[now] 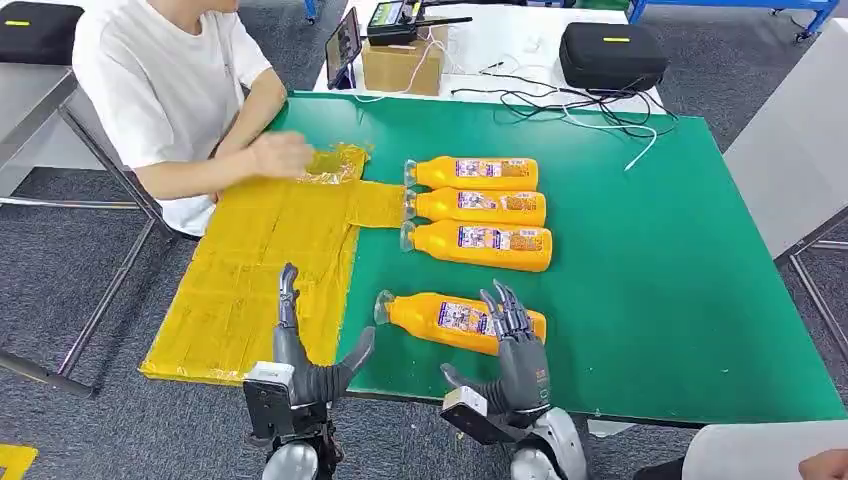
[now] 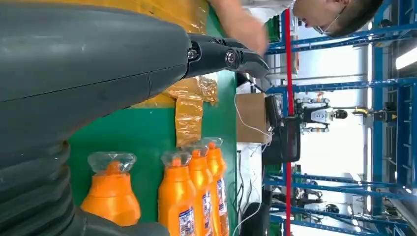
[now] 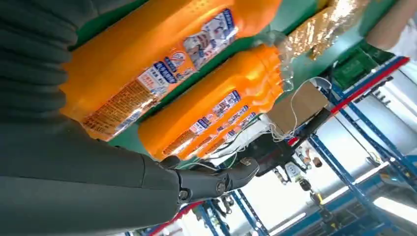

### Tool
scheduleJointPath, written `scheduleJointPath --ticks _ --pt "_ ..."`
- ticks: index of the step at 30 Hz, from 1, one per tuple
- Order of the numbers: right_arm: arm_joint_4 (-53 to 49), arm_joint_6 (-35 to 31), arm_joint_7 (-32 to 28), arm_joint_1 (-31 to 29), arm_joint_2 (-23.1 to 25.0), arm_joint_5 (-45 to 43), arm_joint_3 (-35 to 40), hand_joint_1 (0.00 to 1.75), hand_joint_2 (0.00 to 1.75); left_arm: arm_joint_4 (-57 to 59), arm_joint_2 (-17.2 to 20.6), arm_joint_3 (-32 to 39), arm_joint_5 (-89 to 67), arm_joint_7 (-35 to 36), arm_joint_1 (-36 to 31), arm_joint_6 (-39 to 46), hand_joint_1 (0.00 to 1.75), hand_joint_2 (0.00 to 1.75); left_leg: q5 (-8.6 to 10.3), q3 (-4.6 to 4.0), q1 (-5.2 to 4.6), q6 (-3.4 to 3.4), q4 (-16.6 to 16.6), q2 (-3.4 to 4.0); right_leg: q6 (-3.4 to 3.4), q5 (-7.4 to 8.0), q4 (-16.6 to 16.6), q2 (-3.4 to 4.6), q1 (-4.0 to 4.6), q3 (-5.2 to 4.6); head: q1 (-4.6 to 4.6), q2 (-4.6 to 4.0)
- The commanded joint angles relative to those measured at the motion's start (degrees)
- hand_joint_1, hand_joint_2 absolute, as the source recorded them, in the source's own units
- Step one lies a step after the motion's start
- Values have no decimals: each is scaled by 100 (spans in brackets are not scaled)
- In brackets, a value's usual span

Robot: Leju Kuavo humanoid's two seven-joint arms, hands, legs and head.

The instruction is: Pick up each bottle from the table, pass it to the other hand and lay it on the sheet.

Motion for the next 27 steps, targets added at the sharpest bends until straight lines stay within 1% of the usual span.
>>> scheduleJointPath --ticks 1,3,4,7,10,13,15,16,18,19,21,22,24,25,26,27 --pt "767 53 898 -476 -411 779 71 0 175 88 134 -116 -37 15 -24 32 0 175 -1 12 4 -7 -4 6 -9 1 -7 5 4 11 0 2" --pt "758 123 986 -547 -470 738 52 0 175 28 137 -95 -104 15 -31 130 0 175 -3 13 4 -6 -2 11 -9 2 -6 10 5 12 0 0" --pt "843 187 1152 -612 -516 923 90 0 175 42 138 -79 -63 15 -39 91 0 175 -6 15 7 -9 1 19 -14 3 -5 16 8 13 0 0" --pt "825 180 1360 -616 -576 1133 105 0 175 49 143 -66 -86 15 -38 95 0 175 -4 12 6 -8 0 13 -11 1 -4 11 6 11 2 2" --pt "870 163 1898 -668 -647 1768 162 0 175 43 143 -35 -104 15 -22 112 0 175 -3 12 3 -8 -3 11 -9 2 -6 10 3 11 0 0" --pt "799 185 2237 -713 -753 2158 147 0 175 36 149 -17 -98 15 8 113 0 175 -4 11 2 -7 -1 10 -7 1 -4 9 3 10 0 0" --pt "789 429 2482 -748 -823 2297 103 0 175 41 147 3 -76 15 27 116 0 175 -3 9 -1 -6 -1 10 -5 2 -2 10 0 6 0 2" --pt "817 968 2722 -792 -892 2340 103 0 175 52 141 41 -50 15 47 97 0 175 -9 18 6 -12 2 23 -14 1 -2 21 8 14 0 0" --pt "822 949 2850 -810 -932 2472 78 0 175 132 149 54 -33 15 38 26 0 175 -2 9 0 -5 -1 9 -5 3 -3 8 1 9 0 0" --pt "892 1083 2923 -859 -916 2539 97 0 175 111 161 46 -64 15 39 33 0 175 -6 15 4 -9 1 20 -11 3 -4 17 6 13 0 0" --pt "982 1363 3145 -941 -894 2650 121 0 175 93 170 43 -120 15 31 80 0 175 -2 10 0 -5 -2 10 -5 3 -4 9 0 9 0 0" --pt "982 1363 3145 -941 -894 2650 121 0 175 93 170 43 -120 15 31 80 0 175 -6 15 4 -9 2 23 -10 4 -3 21 5 12 2 0" --pt "982 1363 3145 -941 -894 2650 121 0 175 93 170 43 -120 15 31 80 0 175 -3 13 2 -6 -2 13 -5 4 -6 11 3 11 2 0" --pt "1006 1543 3315 -996 -879 2767 171 0 175 109 184 41 -142 15 14 102 0 175 -4 21 5 -10 -3 19 -11 4 -8 15 6 18 0 0" --pt "995 1793 3648 -1001 -866 2827 143 0 175 244 113 184 -246 15 18 177 0 175 -5 23 8 -13 -1 17 -14 3 -8 12 9 22 2 0" --pt "955 2015 3902 -1032 -867 2986 195 0 175 372 86 249 -33 15 -31 85 0 175 -2 19 4 -9 -2 12 -9 4 -6 10 5 16 0 0"
